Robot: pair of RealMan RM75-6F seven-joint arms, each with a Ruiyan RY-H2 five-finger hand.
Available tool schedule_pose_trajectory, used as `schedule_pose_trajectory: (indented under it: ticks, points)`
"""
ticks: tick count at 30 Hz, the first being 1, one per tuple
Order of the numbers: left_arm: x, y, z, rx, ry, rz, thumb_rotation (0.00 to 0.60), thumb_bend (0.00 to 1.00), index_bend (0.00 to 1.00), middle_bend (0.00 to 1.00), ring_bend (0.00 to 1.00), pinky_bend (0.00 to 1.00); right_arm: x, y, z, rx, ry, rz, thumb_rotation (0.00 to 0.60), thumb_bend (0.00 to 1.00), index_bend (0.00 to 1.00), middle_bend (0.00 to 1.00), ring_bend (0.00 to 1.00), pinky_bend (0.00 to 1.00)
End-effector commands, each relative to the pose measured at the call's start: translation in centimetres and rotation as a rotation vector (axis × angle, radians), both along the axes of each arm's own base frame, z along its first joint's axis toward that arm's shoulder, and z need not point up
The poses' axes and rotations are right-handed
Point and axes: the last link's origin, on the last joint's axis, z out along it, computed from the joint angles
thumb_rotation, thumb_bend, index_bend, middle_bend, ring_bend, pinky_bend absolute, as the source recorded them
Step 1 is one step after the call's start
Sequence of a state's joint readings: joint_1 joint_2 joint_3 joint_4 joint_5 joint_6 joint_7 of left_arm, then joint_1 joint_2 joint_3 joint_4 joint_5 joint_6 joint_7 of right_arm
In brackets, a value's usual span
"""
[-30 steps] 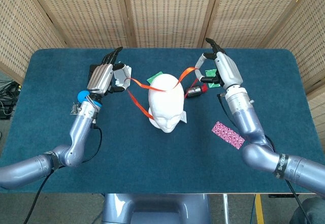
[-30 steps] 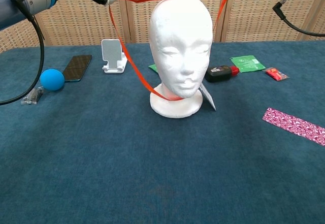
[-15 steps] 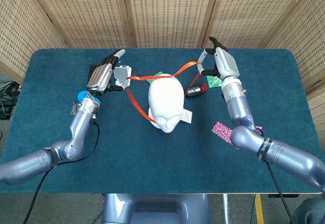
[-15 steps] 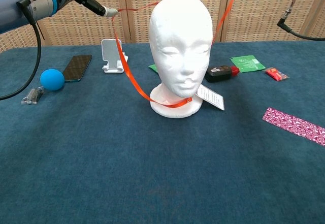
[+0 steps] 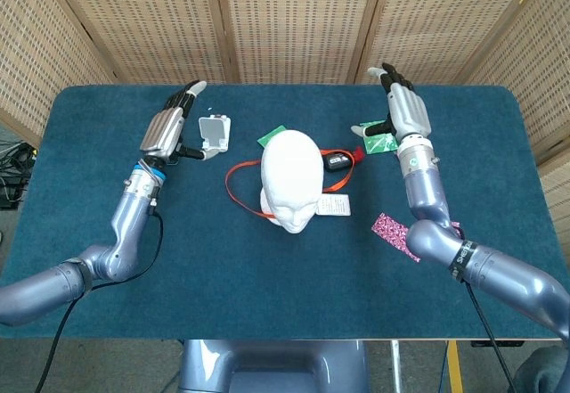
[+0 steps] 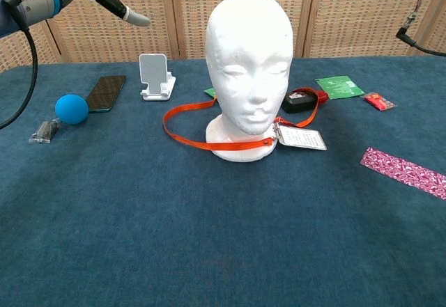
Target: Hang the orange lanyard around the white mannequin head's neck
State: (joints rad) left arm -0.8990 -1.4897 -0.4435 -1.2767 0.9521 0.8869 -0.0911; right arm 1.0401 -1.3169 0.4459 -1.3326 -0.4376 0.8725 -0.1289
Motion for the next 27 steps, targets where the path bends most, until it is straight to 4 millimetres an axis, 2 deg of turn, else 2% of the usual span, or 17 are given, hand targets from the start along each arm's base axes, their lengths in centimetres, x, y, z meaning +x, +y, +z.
schedule_pose_trajectory:
  ticks: [1,4,7,8,10,11,12,15,18,20,27]
  points:
    - [-1.2,-0.6,1.5,0.047,0.018,-0.013,0.594,0.04,0.00,0.00,0.00,0.00,-1.3,0.8,1.4,-0.030,0.049,0.001,0.600,0.10,0.17,0.01,0.00,0.00]
    - [-2.5,-1.4,3.0,0.086,0.048,-0.024,0.586,0.02,0.00,0.00,0.00,0.00,-2.9,1.8,2.8,-0.052,0.069,-0.013,0.600,0.17,0.18,0.03,0.00,0.00]
    - [-4.3,-2.6,4.8,0.133,0.092,-0.028,0.558,0.00,0.00,0.00,0.00,0.00,-5.1,3.0,4.4,-0.071,0.081,-0.042,0.600,0.28,0.19,0.12,0.00,0.00]
    - [-4.8,-3.1,5.3,0.146,0.103,-0.028,0.547,0.00,0.00,0.00,0.00,0.00,-5.8,3.4,4.8,-0.076,0.090,-0.052,0.600,0.33,0.19,0.18,0.04,0.00]
    - [-5.8,-4.1,6.3,0.170,0.126,-0.023,0.539,0.00,0.00,0.00,0.00,0.00,-7.3,4.2,5.6,-0.083,0.111,-0.070,0.600,0.42,0.20,0.31,0.17,0.04]
    - [-6.3,-4.6,6.7,0.181,0.138,-0.020,0.542,0.00,0.00,0.00,0.00,0.00,-8.0,4.7,5.9,-0.083,0.122,-0.077,0.600,0.47,0.20,0.40,0.28,0.13]
    - [-6.8,-5.2,7.1,0.192,0.149,-0.018,0.547,0.00,0.00,0.00,0.00,0.00,-8.7,5.2,6.2,-0.079,0.133,-0.084,0.600,0.53,0.20,0.48,0.37,0.28]
    - [-8.9,-7.9,8.6,0.233,0.206,0.001,0.561,0.00,0.00,0.00,0.00,0.00,-11.6,7.5,6.8,-0.049,0.189,-0.102,0.600,0.66,0.20,0.64,0.56,0.66]
    - [-9.8,-9.5,9.2,0.244,0.235,0.014,0.574,0.00,0.00,0.00,0.00,0.00,-13.2,9.1,6.9,-0.016,0.236,-0.099,0.600,0.74,0.20,0.70,0.64,0.80]
    - [-10.9,-11.4,9.8,0.250,0.256,0.038,0.579,0.00,0.00,0.00,0.00,0.00,-14.8,11.0,6.6,0.039,0.277,-0.100,0.600,0.78,0.20,0.71,0.67,0.85]
    - [-12.7,-15.0,10.1,0.253,0.287,0.075,0.600,0.00,0.00,0.00,0.00,0.00,-17.5,15.0,4.9,0.202,0.416,-0.060,0.600,0.84,0.21,0.74,0.72,0.92]
